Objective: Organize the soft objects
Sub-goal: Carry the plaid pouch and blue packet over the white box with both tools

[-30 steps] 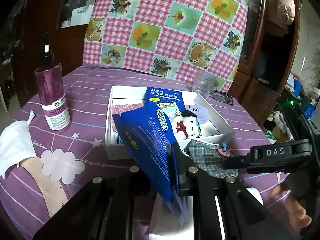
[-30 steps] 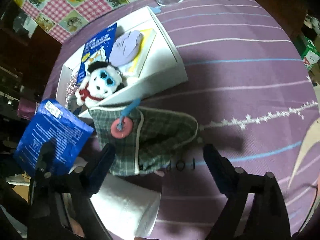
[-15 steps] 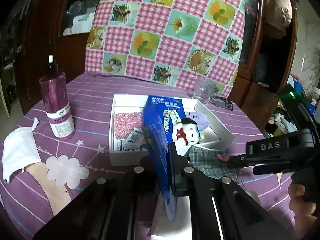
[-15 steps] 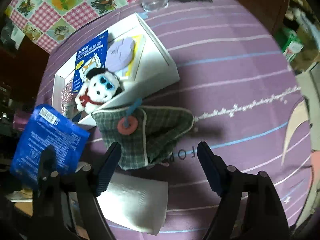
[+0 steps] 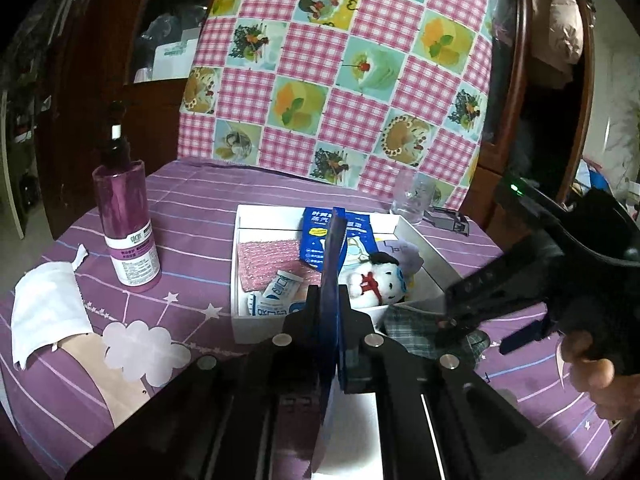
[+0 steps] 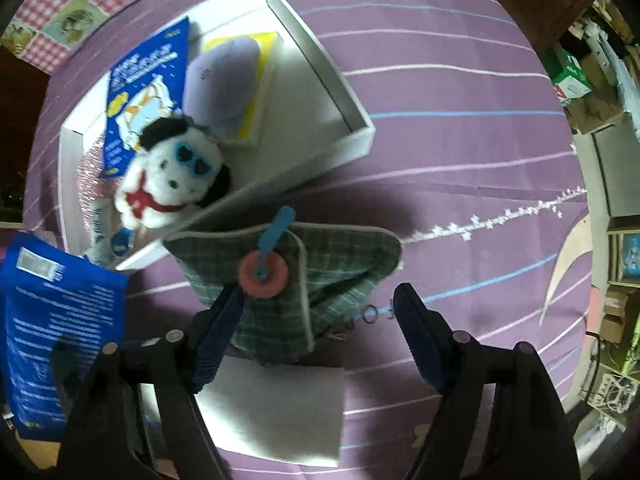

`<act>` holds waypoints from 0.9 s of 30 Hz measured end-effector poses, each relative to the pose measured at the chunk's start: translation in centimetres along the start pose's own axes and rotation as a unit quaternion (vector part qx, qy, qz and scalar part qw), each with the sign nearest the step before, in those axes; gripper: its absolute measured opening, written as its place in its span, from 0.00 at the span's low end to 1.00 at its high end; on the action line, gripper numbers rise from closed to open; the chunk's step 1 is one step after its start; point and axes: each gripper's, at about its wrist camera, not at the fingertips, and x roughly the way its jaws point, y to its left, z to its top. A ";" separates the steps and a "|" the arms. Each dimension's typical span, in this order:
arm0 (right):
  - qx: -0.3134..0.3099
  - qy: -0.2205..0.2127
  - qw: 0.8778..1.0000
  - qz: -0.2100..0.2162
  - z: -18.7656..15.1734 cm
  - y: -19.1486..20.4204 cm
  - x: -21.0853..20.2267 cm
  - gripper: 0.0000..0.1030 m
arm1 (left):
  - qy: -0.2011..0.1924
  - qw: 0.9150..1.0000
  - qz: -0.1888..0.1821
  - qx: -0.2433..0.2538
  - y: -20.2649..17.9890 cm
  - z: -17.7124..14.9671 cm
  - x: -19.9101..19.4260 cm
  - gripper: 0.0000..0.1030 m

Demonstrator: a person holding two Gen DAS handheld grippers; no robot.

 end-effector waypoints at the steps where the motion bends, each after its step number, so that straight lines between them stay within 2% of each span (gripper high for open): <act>1: 0.002 0.014 1.000 0.008 -0.3 -0.7 0.0 0.76 | 0.001 1.000 -0.001 -0.002 0.0 0.0 0.0 0.05; 4: -0.001 0.040 0.999 0.019 -1.6 -3.1 -1.0 0.74 | 0.003 1.000 -0.001 -0.006 0.2 0.0 0.1 0.05; 10: 0.068 -0.012 0.998 0.012 -4.6 -10.2 -8.5 0.74 | 0.007 1.000 -0.006 -0.010 0.2 0.0 0.2 0.05; 12: 0.087 -0.017 0.996 -0.014 -4.3 -10.7 -10.4 0.75 | 0.011 1.000 -0.007 -0.012 0.2 -0.1 0.2 0.05; 13: 0.086 -0.008 0.995 -0.043 -3.7 -10.6 -10.8 0.75 | 0.012 1.000 -0.008 -0.013 0.2 -0.1 0.2 0.05; 15: 0.066 0.016 0.993 -0.095 -2.5 -9.7 -10.8 0.75 | 0.013 1.000 -0.010 -0.015 0.2 -0.1 0.3 0.05; 16: 0.057 0.018 0.993 -0.098 -1.7 -8.9 -11.0 0.75 | 0.013 1.000 -0.009 -0.015 0.2 -0.1 0.3 0.05; 18: 0.044 0.019 0.996 -0.072 -0.3 -7.2 -11.2 0.75 | 0.012 1.000 -0.010 -0.016 0.2 -0.1 0.2 0.05; 21: 0.007 0.025 0.999 0.030 1.0 -4.3 -10.2 0.75 | 0.014 1.000 -0.009 -0.015 0.2 -0.2 0.2 0.05; 22: -0.005 0.016 0.999 0.046 1.1 -3.7 -9.8 0.75 | 0.013 1.000 -0.007 -0.016 0.2 -0.2 0.2 0.05; 25: -0.004 -0.025 0.998 0.051 0.2 -3.3 -8.1 0.75 | 0.011 1.000 -0.007 -0.020 0.3 -0.1 0.2 0.05; 27: -0.001 -0.031 0.998 0.062 -0.6 -3.1 -6.3 0.75 | 0.007 1.000 0.001 -0.014 0.2 0.0 0.1 0.05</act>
